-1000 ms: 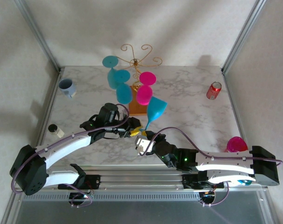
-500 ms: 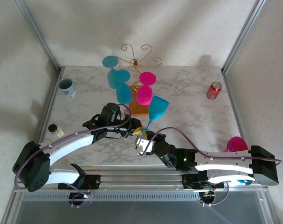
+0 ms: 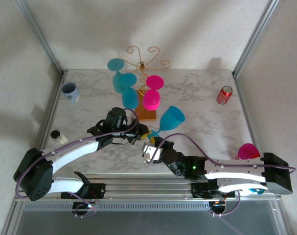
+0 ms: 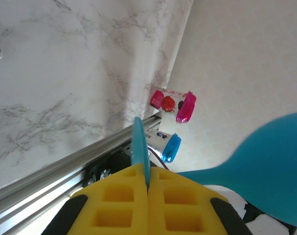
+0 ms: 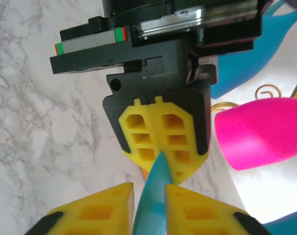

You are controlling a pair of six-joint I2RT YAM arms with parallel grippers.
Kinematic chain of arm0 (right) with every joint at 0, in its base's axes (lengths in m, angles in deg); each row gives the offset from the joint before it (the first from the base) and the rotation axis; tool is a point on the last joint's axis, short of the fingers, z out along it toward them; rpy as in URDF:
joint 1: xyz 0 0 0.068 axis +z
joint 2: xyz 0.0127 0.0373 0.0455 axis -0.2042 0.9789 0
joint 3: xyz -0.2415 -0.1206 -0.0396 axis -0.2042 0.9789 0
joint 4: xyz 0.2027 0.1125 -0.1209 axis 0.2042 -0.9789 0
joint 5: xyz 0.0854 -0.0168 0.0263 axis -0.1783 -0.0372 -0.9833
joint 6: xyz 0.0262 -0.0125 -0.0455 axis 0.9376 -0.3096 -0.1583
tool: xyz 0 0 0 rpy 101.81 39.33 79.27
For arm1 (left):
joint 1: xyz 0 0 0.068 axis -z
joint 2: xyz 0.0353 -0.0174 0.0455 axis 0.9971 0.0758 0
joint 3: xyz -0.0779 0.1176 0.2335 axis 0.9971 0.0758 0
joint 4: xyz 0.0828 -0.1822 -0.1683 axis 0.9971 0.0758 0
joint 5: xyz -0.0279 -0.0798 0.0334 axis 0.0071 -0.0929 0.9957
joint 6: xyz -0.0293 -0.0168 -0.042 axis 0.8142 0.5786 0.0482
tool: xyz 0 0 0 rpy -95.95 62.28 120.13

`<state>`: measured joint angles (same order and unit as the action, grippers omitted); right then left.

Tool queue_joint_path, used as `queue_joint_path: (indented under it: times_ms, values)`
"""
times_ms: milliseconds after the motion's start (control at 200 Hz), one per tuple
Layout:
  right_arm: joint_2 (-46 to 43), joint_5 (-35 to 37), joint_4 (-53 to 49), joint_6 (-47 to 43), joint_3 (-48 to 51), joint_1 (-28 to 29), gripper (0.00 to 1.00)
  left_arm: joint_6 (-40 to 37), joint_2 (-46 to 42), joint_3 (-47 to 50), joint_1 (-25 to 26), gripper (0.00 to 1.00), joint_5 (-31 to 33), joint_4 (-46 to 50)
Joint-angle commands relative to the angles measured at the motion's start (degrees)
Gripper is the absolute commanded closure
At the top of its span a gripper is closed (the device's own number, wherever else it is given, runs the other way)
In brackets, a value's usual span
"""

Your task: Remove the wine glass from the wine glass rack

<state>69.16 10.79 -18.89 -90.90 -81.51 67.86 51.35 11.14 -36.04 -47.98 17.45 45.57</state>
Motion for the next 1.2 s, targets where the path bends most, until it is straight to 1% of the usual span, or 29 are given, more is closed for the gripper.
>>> queue_joint_path:
  times_ms: [0,35,155,205,345,440,591,701,821,886,921,1006,1091,1196]
  values:
    - [-1.27,1.02,-2.59,3.96,-3.31,0.47,0.70,-0.63,0.31,2.25,0.47,1.00,-0.85,-2.82]
    - [-1.59,1.42,-3.68,4.98,-3.75,0.51,0.67,-0.71,0.39,2.74,0.47,1.00,-0.71,-3.45]
    - [-4.34,2.23,-8.35,9.70,-5.49,0.48,0.64,-0.81,0.36,4.27,0.47,1.00,-0.08,-6.12]
    - [-6.18,2.29,-10.46,12.04,-6.21,0.48,0.61,-1.12,0.44,4.62,0.52,1.00,0.24,-6.78]
    - [-12.39,0.24,-20.03,20.30,-9.75,0.47,0.58,-2.05,0.84,5.52,0.47,1.00,1.20,-9.20]
    - [-15.06,-0.36,-27.78,26.45,-14.24,0.51,0.56,-3.23,1.07,6.10,0.47,1.00,2.35,-10.38]
    - [-14.66,-2.52,-38.38,33.09,-22.68,0.52,0.56,-3.28,2.01,7.71,0.39,1.00,3.33,-14.05]
    - [-14.19,-5.30,-42.30,35.61,-26.89,0.51,0.55,-3.54,2.72,8.44,0.25,1.00,3.71,-16.83]
    - [-14.91,-7.72,-44.63,37.88,-30.09,-0.12,0.47,-6.25,2.70,8.40,0.25,1.00,4.52,-18.03]
    - [-15.01,-8.65,-47.02,39.49,-32.34,-1.31,0.44,-8.32,2.34,8.27,0.30,1.00,5.15,-17.84]
    - [-14.93,-10.09,-48.46,40.16,-33.52,-2.33,0.40,-9.45,2.20,8.28,0.30,1.00,5.33,-17.90]
    - [-13.78,-14.11,-52.60,42.61,-36.51,-5.84,0.36,-11.21,2.08,8.49,0.26,1.00,5.70,-18.47]
    - [-12.01,-19.48,-56.16,45.13,-39.30,-10.30,0.36,-12.23,1.87,9.52,0.32,1.00,5.50,-20.79]
    - [-10.07,-25.47,-58.00,47.70,-41.25,-15.21,0.36,-13.03,1.92,10.89,0.21,1.00,5.06,-22.80]
